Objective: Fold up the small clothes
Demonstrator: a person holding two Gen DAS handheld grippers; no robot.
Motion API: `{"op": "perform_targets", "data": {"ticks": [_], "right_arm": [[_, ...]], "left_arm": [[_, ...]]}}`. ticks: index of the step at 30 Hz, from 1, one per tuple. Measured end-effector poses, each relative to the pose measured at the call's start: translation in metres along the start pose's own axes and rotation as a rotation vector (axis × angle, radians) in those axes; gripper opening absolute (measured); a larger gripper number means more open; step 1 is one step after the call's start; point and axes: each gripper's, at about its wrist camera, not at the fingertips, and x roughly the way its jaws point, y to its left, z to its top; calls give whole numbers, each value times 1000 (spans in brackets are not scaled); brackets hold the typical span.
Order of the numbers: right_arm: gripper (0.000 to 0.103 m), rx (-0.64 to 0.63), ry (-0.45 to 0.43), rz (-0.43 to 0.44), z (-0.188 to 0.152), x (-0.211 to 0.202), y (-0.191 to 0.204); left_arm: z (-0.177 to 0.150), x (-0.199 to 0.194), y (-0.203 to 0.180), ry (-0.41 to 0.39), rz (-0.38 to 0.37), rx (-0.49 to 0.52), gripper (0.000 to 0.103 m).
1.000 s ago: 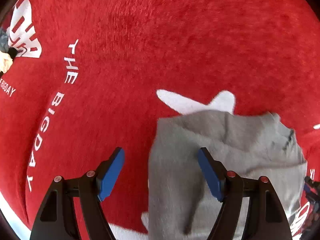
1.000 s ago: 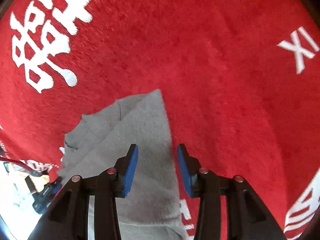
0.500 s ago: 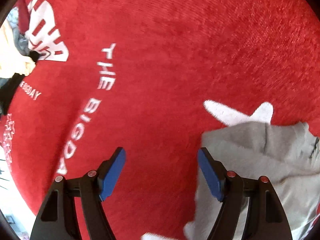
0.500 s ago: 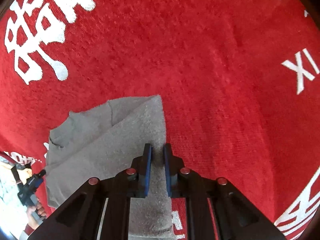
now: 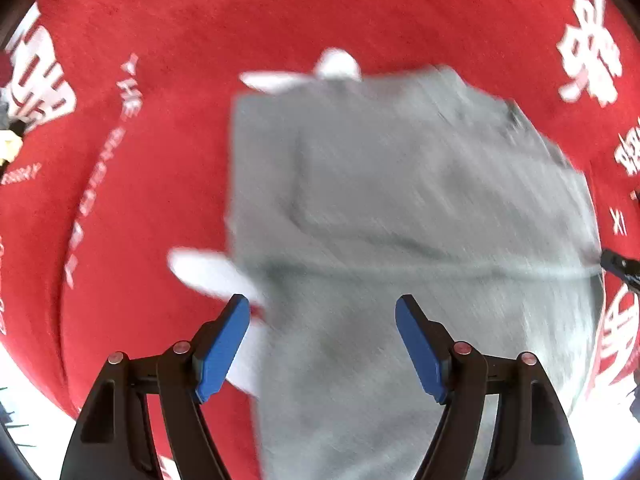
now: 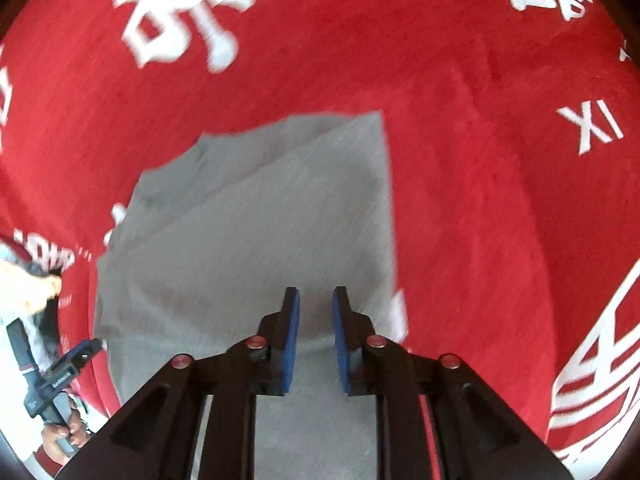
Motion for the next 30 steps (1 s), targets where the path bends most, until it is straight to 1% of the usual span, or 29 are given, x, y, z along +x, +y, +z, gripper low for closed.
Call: {"op": "perform_targets", "data": {"ticks": [3, 6, 9, 13, 18, 23, 27, 30], "right_arm": [[25, -71, 15, -16, -21, -1, 20], [33, -133, 47, -19, -42, 2, 37], [35, -167, 84, -14, -59, 12, 51], [36, -191, 118, -8, -75, 22, 59], [38, -174, 140, 5, -81, 29, 61], [39, -178, 154, 12, -85, 28, 59], [39, -171, 166, 19, -88, 25, 51], [39, -164, 178, 23, -89, 25, 46]], "left_arm": [[-18, 9, -20, 28, -11, 27, 76], [-26, 21, -26, 58, -16, 6, 76], [-28, 23, -33, 43, 17, 24, 77], [-28, 22, -36, 49, 15, 29, 77], [-28, 22, -40, 52, 21, 24, 77], [-27, 25, -42, 56, 33, 25, 77], [-26, 29, -46, 56, 44, 29, 82], [-25, 33, -51, 52, 54, 23, 87]]}}
